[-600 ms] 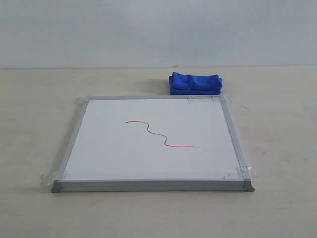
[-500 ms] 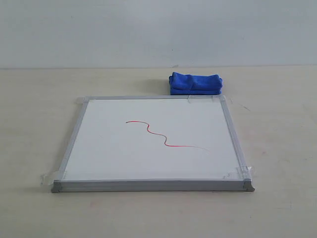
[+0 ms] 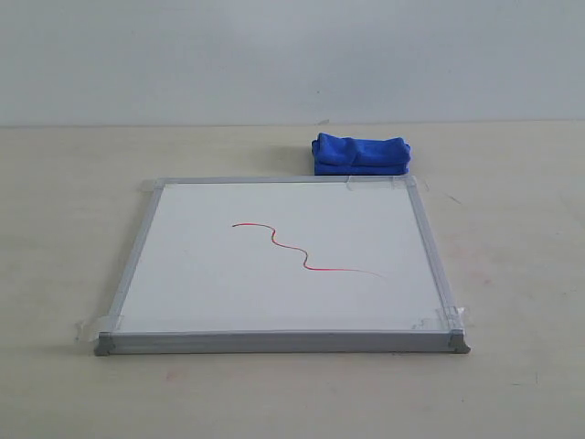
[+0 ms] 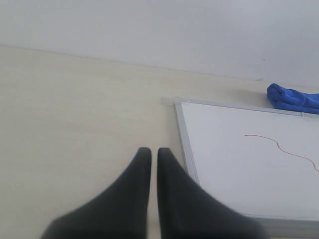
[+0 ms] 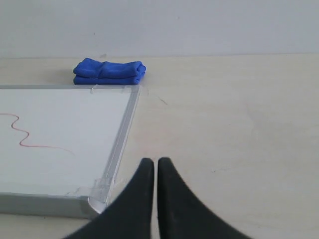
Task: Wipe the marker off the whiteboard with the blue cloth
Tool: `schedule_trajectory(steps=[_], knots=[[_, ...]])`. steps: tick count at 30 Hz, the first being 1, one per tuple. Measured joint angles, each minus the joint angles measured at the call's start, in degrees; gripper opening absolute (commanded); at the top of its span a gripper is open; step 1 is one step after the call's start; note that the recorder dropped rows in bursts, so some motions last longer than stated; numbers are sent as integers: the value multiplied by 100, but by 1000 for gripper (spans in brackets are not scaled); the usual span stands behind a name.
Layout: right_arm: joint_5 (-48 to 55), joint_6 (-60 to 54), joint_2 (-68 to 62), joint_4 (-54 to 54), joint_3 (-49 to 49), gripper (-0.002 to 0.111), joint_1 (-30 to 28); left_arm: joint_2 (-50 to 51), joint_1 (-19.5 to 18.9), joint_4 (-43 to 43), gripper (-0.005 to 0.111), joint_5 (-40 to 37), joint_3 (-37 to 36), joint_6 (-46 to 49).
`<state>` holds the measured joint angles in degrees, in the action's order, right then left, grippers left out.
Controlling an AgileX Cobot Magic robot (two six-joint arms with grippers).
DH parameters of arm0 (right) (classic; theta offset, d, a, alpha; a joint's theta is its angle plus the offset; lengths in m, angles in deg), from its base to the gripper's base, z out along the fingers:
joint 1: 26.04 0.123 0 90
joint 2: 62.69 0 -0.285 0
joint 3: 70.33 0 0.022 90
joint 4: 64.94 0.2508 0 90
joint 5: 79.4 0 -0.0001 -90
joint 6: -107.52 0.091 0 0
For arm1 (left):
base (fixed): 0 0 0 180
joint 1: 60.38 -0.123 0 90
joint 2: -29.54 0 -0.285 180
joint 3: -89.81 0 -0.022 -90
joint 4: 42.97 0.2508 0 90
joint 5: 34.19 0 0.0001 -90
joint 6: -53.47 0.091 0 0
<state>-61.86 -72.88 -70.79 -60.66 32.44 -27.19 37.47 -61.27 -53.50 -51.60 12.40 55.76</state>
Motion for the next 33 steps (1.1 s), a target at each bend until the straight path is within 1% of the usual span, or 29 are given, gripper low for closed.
schedule_trajectory(steps=[8, 12, 14, 17, 20, 25, 26, 28, 29, 33], knots=[[-1374, 0, 0, 0, 0, 0, 0, 0, 0, 0, 4, 0, 0, 0], [-2808, 301, 0, 104, 0, 0, 0, 0, 0, 0, 4, 0, 0, 0], [-3051, 479, 13, 168, 83, 0, 0, 0, 0, 0, 4, 0, 0, 0], [-2698, 383, 0, 209, 718, 0, 0, 0, 0, 0, 4, 0, 0, 0], [-1860, 40, -342, 209, 1667, 0, 0, 0, 0, 0, 4, 0, 0, 0], [84, -507, -1625, 209, 3327, 0, 0, 0, 0, 0, 4, 0, 0, 0], [590, -634, -2186, 209, 3830, 0, 0, 0, 0, 0, 4, 0, 0, 0], [835, -705, -2836, 209, 4249, 0, 0, 0, 0, 0, 4, 0, 0, 0], [794, -705, -2962, 209, 4305, 0, 0, 0, 0, 0, 4, 0, 0, 0], [225, -705, -3359, 401, 4391, 0, 0, 0, 0, 0, 4, 0, 0, 0]])
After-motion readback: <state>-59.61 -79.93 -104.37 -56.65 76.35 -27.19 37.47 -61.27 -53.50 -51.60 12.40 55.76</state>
